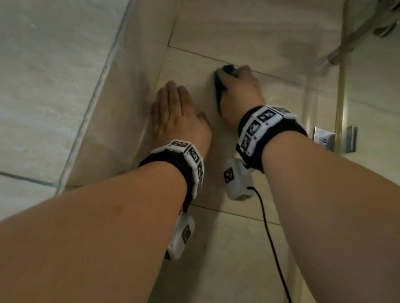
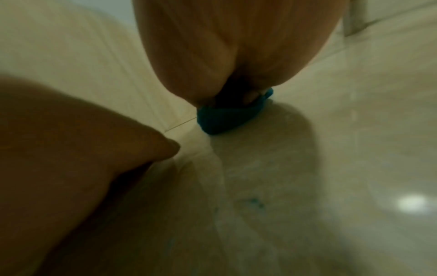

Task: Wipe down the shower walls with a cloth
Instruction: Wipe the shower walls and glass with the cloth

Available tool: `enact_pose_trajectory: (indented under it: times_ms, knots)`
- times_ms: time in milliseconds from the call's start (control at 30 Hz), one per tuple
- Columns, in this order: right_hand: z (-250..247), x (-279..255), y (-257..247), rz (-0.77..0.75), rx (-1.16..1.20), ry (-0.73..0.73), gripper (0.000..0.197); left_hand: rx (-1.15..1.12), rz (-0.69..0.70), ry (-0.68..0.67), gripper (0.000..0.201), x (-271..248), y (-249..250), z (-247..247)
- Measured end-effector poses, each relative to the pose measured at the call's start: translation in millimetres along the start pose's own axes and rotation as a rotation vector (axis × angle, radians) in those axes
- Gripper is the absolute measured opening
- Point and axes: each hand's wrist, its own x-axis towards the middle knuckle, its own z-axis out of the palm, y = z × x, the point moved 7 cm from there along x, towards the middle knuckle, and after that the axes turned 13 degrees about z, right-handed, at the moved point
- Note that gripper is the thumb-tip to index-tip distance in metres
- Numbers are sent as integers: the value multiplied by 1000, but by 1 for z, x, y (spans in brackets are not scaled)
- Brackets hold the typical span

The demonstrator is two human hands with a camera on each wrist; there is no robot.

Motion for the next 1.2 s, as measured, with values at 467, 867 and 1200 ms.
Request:
enact_pose_trajectory:
  times_ms: [467,867,1200]
  knots:
    - [-32,-9,105,348,126,149,53,25,-4,-134,72,-3,0,-6]
    - [-43,-15,137,598,63,182,39,68,23,-174,69,-4,2,-10]
    - [15,-7,-55,-70,-87,-74,43,63,107,-219,86,-1,-5,-4]
